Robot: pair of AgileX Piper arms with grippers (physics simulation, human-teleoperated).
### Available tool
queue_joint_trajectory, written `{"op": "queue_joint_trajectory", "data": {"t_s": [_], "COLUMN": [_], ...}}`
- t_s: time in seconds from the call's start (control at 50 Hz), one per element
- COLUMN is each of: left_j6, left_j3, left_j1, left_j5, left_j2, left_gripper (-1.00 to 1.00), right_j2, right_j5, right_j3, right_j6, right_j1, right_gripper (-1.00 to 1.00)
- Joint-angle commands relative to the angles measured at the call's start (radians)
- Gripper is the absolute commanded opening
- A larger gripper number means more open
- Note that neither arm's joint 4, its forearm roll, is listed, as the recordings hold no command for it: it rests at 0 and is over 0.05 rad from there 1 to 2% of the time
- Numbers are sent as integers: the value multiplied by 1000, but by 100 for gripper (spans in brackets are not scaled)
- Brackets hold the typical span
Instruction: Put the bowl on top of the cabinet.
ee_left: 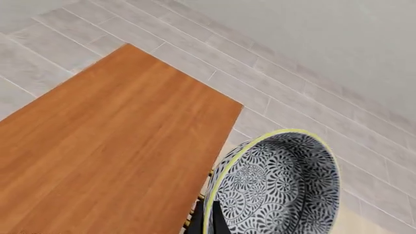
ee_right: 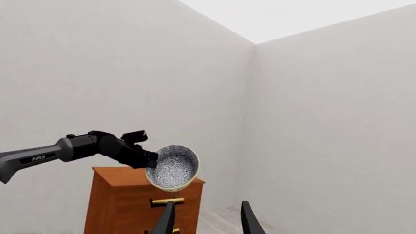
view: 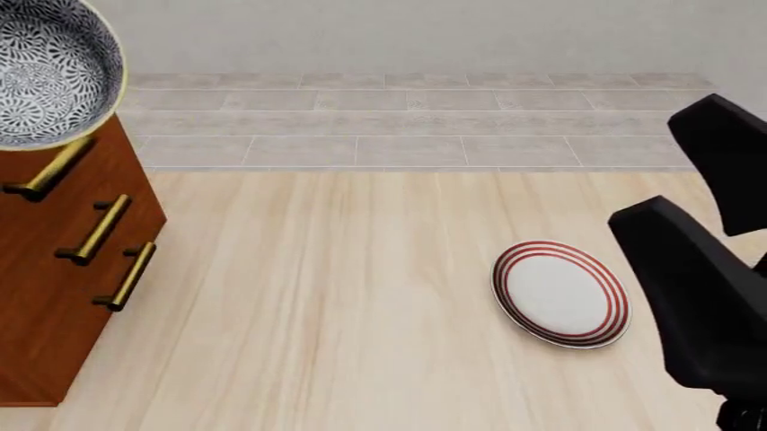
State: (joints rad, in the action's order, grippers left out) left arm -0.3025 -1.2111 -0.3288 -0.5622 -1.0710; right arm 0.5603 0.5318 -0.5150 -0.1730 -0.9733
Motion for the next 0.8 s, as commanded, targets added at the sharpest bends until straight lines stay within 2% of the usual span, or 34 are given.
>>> {"op": "queue_joint_trajectory", "data": {"t_s": [0.02,0.8], "left_j6": [3,-34], "left_j3": [-6,-18], "left_j1": [-35,-154], "left_j5": [7,3], "left_j2": [3,-2], "left_gripper": [-100,-100], "right_j2": [6,-1], "right_j5": [5,-6], "right_j3": [1,11], "right_j6": [-3,-5], "right_j1": [-4,-9], "right_gripper": [100,100]}}
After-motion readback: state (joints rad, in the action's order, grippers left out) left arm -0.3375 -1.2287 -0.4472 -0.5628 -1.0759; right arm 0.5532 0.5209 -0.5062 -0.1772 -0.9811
